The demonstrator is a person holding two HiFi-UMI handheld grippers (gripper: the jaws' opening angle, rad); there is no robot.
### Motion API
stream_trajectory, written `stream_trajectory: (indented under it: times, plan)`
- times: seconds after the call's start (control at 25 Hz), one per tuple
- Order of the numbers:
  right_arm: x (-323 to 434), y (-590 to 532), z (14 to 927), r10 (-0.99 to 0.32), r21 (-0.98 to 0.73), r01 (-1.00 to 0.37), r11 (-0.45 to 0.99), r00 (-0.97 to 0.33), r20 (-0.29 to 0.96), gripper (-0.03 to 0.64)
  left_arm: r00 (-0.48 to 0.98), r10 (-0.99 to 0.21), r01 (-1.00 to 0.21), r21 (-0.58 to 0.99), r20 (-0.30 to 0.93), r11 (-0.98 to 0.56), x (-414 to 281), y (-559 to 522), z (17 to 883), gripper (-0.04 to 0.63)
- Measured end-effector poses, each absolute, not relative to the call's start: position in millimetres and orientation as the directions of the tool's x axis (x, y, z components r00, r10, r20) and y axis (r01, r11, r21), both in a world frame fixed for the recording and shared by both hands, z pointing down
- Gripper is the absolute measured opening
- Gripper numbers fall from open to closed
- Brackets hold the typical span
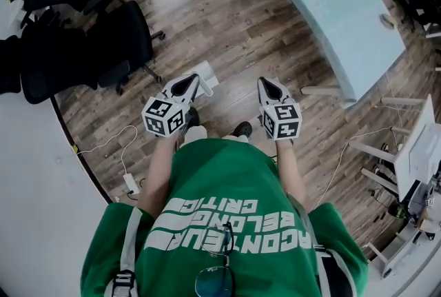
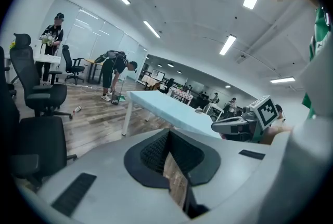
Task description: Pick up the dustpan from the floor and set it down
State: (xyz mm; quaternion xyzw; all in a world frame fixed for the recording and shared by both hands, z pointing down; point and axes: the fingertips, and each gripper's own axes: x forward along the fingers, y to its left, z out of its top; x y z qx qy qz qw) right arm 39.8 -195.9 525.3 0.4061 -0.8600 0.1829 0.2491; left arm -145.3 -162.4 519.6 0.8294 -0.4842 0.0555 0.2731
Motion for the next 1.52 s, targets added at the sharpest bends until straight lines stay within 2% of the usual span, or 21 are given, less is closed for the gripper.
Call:
stream_trajectory:
  times: [0.56,1.52]
  plan:
    - [67.2,-175.0,529.0,-0.625,-0.141,-0.81,0.569,-0.537,0.566,0.008,0.541,-0.757,-0.825,0.405,0.366,-0.393,-125.1,-139.6,521.5,-0.008]
    - [59.4,-168.7,539.3,-0.594,-0.143,-0.79,0.596,-0.554,0.583,0.008,0.518,-0.773,-0.838,0.399,0.367,-0.372,-133.1,-138.7,523.1,-0.008]
